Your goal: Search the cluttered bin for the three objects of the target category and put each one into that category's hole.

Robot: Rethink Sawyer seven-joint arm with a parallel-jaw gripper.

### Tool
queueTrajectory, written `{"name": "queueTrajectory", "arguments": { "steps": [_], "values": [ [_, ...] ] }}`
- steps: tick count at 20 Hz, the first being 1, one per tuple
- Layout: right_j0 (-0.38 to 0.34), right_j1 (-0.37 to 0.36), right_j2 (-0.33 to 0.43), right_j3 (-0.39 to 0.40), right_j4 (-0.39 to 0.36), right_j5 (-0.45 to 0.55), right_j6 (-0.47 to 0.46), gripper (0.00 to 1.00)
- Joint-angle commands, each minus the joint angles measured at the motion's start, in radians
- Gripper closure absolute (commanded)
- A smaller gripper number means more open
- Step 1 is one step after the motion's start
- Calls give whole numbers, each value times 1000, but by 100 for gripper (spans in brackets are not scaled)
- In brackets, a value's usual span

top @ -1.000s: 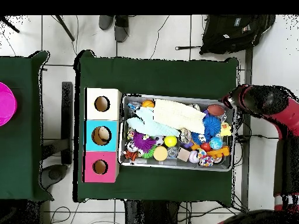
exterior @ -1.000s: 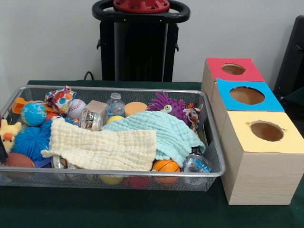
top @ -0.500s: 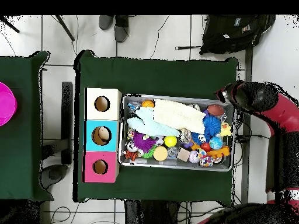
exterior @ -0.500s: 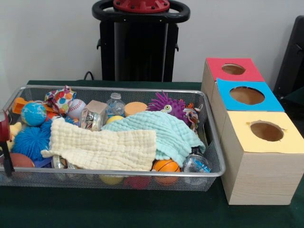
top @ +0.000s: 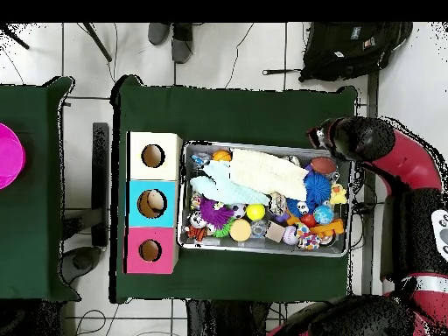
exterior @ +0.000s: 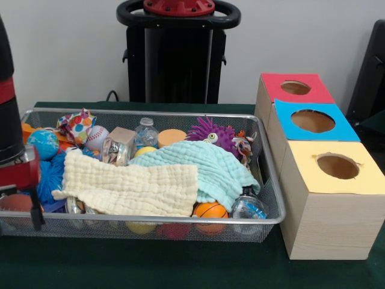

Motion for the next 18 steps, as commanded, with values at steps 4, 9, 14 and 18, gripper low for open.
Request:
{"name": "queueTrajectory", "arguments": {
  "steps": [4,9,14,18],
  "values": [
    [-14,-145,-64,258,51,-100,316,0],
    [-47,-220,-72,343,64,-82,278,0],
    [-81,-260,-67,402,76,-95,247,0],
    [-85,-246,-68,389,78,-87,244,0]
  ]
}}
